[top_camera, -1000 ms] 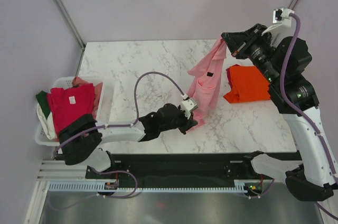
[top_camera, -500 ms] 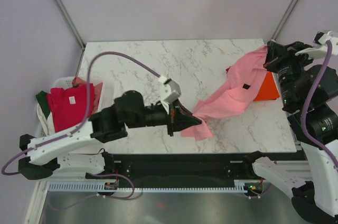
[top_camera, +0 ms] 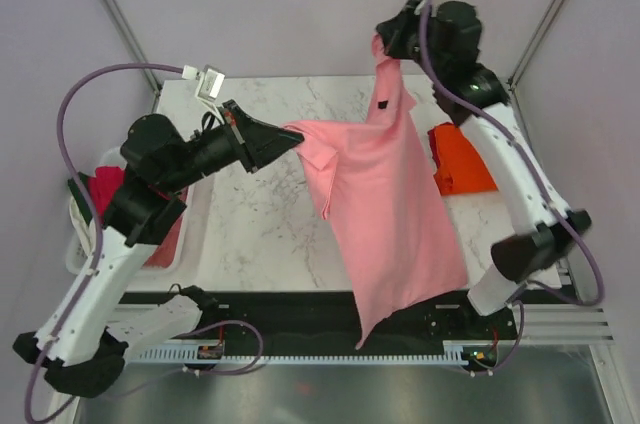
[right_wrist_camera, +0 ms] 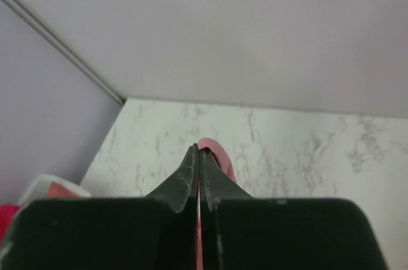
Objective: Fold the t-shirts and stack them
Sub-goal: Flatten the tshirt out
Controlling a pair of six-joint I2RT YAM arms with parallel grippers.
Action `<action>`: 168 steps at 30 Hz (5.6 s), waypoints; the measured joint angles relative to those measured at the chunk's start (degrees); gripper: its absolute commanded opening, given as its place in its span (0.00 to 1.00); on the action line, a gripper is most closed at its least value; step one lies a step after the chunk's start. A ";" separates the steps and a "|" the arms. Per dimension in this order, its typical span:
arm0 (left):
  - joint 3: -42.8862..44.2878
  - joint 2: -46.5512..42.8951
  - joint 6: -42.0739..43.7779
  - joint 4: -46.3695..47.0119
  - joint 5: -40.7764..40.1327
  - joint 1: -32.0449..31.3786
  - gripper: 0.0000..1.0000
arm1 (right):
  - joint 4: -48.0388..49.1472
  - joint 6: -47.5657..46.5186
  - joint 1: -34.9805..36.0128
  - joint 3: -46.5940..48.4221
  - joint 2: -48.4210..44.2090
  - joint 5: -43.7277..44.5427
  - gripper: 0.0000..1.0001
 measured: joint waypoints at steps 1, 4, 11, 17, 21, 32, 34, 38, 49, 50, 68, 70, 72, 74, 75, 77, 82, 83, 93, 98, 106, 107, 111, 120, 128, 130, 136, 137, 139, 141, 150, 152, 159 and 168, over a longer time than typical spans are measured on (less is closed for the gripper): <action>-2.93 -0.15 -1.62 0.11 2.29 4.85 0.02 | 1.20 0.76 0.13 0.35 3.82 -1.88 0.00; -16.50 1.09 -8.87 6.45 13.18 23.06 0.02 | 1.07 4.02 1.11 7.26 21.07 -8.28 0.26; -34.86 9.68 -15.67 15.06 21.22 42.32 0.02 | -1.18 7.37 3.89 18.78 45.09 -18.47 0.81; -36.74 8.96 -13.62 17.86 22.27 43.08 0.02 | -0.24 3.65 5.03 -11.80 24.76 -15.28 0.80; -38.64 6.75 -11.93 17.90 22.12 44.04 0.02 | -0.20 2.23 4.57 -32.46 2.23 -9.62 0.71; -45.00 3.67 -11.13 17.38 20.06 45.27 0.02 | -3.48 4.24 3.78 -62.18 -19.19 7.65 0.62; -45.79 2.49 -10.64 15.82 18.82 45.29 0.02 | -4.85 4.72 2.73 -63.65 -17.16 10.38 0.62; -46.34 -0.24 -9.84 12.96 14.64 45.86 0.02 | -4.72 5.07 -2.12 -63.95 -14.19 13.62 0.62; -46.77 -4.59 -9.77 8.87 5.99 47.28 0.02 | 1.18 5.09 -14.80 -58.34 1.09 9.73 0.59; -46.77 -4.61 -9.77 8.72 5.68 47.28 0.02 | 1.57 5.16 -15.34 -57.59 2.54 9.16 0.59; -48.09 -8.28 -9.38 8.63 4.17 47.28 0.02 | 3.98 5.84 -22.56 -60.19 -0.72 -2.75 0.59; -48.09 -8.39 -9.38 8.63 4.20 47.28 0.02 | 4.31 5.84 -22.47 -61.77 -2.58 -5.18 0.59; -48.09 -8.37 -9.40 8.63 4.20 47.28 0.02 | 4.48 5.97 -22.29 -63.06 -3.32 -6.64 0.59; -48.09 -8.37 -9.38 8.63 4.20 47.28 0.02 | 4.90 6.29 -22.12 -64.65 -3.43 -7.67 0.57; -48.09 -8.37 -9.38 8.63 4.22 47.28 0.02 | 5.11 6.47 -22.05 -65.51 -3.41 -8.00 0.57; -48.09 -8.37 -9.38 8.63 4.22 47.28 0.02 | 5.20 6.91 -21.77 -66.95 -3.39 -8.48 0.56; -48.09 -8.37 -9.40 8.63 4.24 47.28 0.02 | 6.75 7.78 -20.55 -67.36 -2.40 -8.57 0.31; -48.09 -8.37 -9.38 8.63 4.26 47.28 0.02 | 7.10 7.98 -20.15 -67.25 -1.77 -8.55 0.23; -54.36 -9.18 -10.10 10.93 5.73 47.28 0.02 | 1.27 8.81 -18.91 -39.08 19.26 -5.38 0.00; -63.82 -9.77 -13.49 16.35 6.14 46.40 0.02 | -3.50 9.44 -18.91 -14.21 32.83 -1.79 0.46; -68.96 -6.43 -15.43 20.72 3.89 37.27 0.12 | -5.55 8.24 -18.36 -12.33 32.92 -1.27 0.77; -68.96 -6.03 -15.37 20.74 3.54 36.85 0.15 | -5.66 7.82 -18.05 -16.02 30.73 -1.53 0.79; -69.24 -5.62 -15.23 20.68 2.10 36.61 0.29 | -6.08 5.84 -15.65 -30.32 19.02 -1.01 0.81; -69.90 -16.57 -13.90 11.21 -4.42 36.50 0.19 | -1.53 3.93 -7.28 -50.75 -3.21 -2.12 0.74; -67.67 -19.56 -12.39 2.97 -10.43 36.72 0.02 | 0.09 4.15 3.37 -59.28 -8.04 -5.88 0.75; -67.23 -19.19 -12.39 1.22 -11.34 36.92 0.02 | 0.33 4.17 3.28 -60.39 -9.11 -5.90 0.75; -65.07 -20.61 -13.57 -5.79 -15.98 38.60 0.12 | 2.32 4.35 3.08 -63.60 -10.19 -4.42 0.75; -65.02 -21.55 -13.81 -6.56 -16.68 38.99 0.31 | 2.58 4.39 3.08 -64.17 -10.19 -4.13 0.75; -64.87 -23.54 -13.97 -7.96 -17.53 39.39 0.86 | 2.71 4.44 3.08 -65.00 -10.19 -3.45 0.74; -63.98 -25.55 -14.32 -7.80 -16.20 38.93 0.92 | 2.97 4.44 3.08 -65.53 -10.19 -3.19 0.75; -63.23 -22.64 -14.36 -4.59 -14.58 39.08 0.89 | 5.16 4.57 3.08 -65.83 -10.19 -3.10 0.75; -62.75 -20.83 -14.34 -4.09 -14.73 38.99 0.86 | 5.51 4.55 3.08 -66.10 -10.19 -3.10 0.75; -61.26 -14.53 -14.32 -5.57 -14.82 37.90 0.90 | 5.99 4.52 3.08 -66.66 -10.32 -2.99 0.75; -57.18 -14.88 -13.68 -9.35 -15.98 36.52 1.00 | 6.43 4.42 3.08 -66.66 -10.32 -3.10 0.75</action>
